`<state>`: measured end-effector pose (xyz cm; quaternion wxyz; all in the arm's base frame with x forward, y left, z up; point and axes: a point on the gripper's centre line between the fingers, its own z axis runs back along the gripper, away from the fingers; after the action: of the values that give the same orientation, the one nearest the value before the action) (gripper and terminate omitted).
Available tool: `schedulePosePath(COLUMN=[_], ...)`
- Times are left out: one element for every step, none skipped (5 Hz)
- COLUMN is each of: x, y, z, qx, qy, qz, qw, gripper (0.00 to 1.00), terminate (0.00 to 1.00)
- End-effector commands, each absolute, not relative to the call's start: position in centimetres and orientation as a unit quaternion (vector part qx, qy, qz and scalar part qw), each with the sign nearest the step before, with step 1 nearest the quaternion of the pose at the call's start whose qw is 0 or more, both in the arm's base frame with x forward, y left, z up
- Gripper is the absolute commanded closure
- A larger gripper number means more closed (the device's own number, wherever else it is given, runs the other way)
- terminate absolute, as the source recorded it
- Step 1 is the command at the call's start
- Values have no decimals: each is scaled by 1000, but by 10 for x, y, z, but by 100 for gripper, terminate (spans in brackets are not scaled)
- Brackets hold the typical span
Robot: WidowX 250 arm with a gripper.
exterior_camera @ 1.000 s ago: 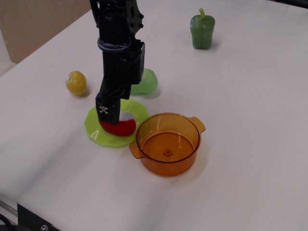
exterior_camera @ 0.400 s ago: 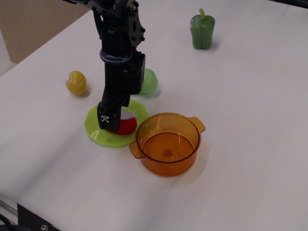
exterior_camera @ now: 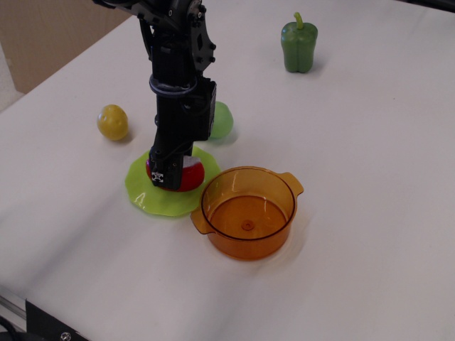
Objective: Take sushi off plate
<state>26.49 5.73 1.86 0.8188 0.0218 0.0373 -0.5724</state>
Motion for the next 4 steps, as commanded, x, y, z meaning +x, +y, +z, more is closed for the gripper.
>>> schedulePosePath(x=[269,279,290,314], y=[55,53,42,17], z=[42,70,102,112], qx=[43,84,115,87], qy=[45,38,22,-15], qz=[-559,-540,-525,-558], qw=[827,836,843,825], gripper=[100,100,100,100], terminate=[0,0,0,0])
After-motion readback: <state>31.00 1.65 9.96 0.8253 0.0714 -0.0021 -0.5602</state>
